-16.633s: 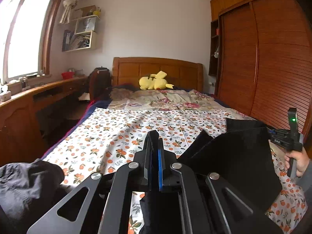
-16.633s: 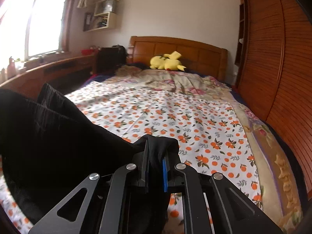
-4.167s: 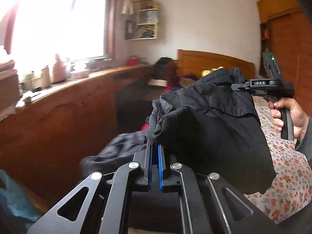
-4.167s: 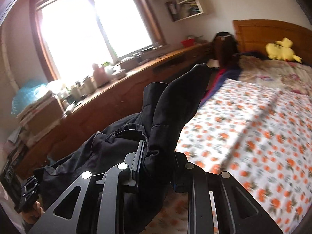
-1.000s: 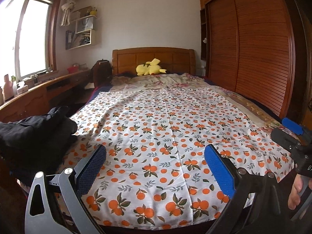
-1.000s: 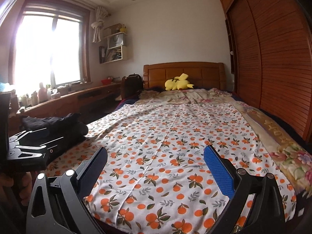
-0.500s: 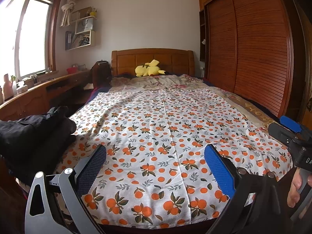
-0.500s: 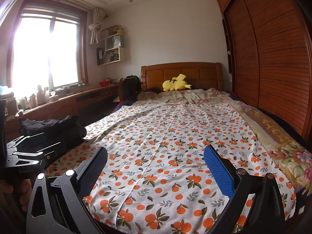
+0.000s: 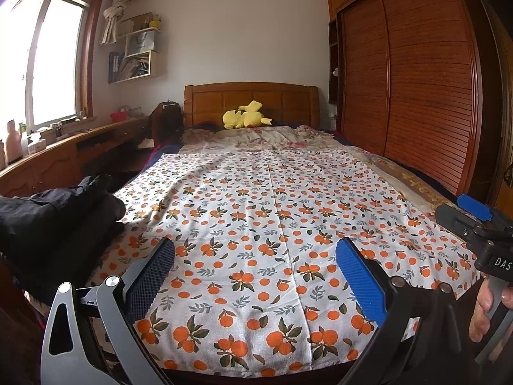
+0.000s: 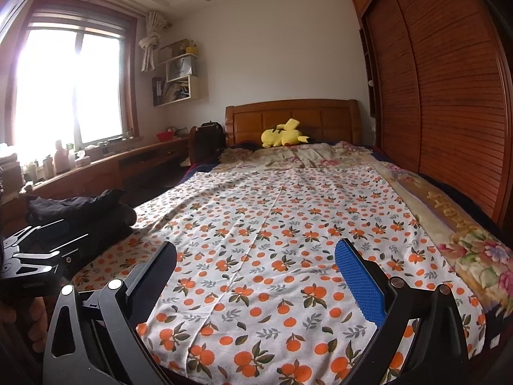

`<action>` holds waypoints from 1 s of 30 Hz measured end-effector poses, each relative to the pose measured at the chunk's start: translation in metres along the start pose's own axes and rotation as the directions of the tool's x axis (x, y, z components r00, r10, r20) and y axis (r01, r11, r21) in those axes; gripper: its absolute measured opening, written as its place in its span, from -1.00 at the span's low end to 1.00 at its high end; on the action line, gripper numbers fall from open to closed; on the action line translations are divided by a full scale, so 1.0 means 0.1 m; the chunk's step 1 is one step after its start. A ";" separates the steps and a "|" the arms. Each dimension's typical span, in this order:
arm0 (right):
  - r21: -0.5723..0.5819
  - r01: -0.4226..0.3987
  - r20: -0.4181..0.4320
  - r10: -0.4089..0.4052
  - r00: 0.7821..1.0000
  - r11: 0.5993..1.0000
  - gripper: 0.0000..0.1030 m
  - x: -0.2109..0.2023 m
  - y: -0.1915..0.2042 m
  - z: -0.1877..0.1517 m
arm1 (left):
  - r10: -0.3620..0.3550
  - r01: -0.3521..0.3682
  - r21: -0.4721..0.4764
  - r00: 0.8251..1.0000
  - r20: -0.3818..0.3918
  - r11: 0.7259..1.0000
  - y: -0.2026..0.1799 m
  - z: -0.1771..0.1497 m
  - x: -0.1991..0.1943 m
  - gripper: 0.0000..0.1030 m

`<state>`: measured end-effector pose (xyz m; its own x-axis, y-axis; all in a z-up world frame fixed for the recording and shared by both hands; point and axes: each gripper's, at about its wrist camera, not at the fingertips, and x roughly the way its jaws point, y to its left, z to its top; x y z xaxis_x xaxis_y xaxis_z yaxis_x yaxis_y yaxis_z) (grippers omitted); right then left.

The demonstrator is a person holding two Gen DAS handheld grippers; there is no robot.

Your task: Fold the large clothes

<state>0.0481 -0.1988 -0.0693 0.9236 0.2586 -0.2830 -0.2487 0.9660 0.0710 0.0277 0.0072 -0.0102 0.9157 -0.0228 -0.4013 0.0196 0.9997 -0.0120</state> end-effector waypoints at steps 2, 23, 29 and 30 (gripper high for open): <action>0.000 0.002 0.001 -0.002 1.000 1.000 0.85 0.00 0.00 0.00 | 0.002 -0.002 -0.001 1.000 0.002 1.000 0.00 0.01 0.00 0.96; 0.000 0.006 -0.003 -0.006 1.000 1.000 0.85 0.00 0.01 0.00 | 0.010 -0.010 0.002 1.000 0.010 1.000 0.00 0.02 -0.02 0.96; -0.001 0.006 -0.003 -0.006 1.000 1.000 0.85 0.01 0.01 0.00 | 0.010 -0.010 0.002 1.000 0.012 1.000 0.00 0.02 -0.02 0.96; -0.001 0.006 -0.003 -0.006 1.000 1.000 0.85 0.00 0.01 0.00 | 0.010 -0.010 0.003 1.000 0.012 1.000 -0.01 0.02 -0.02 0.96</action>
<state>0.0482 -0.1978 -0.0697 0.9242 0.2529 -0.2863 -0.2434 0.9675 0.0688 0.0265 0.0067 -0.0072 0.9205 -0.0130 -0.3905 0.0119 0.9999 -0.0052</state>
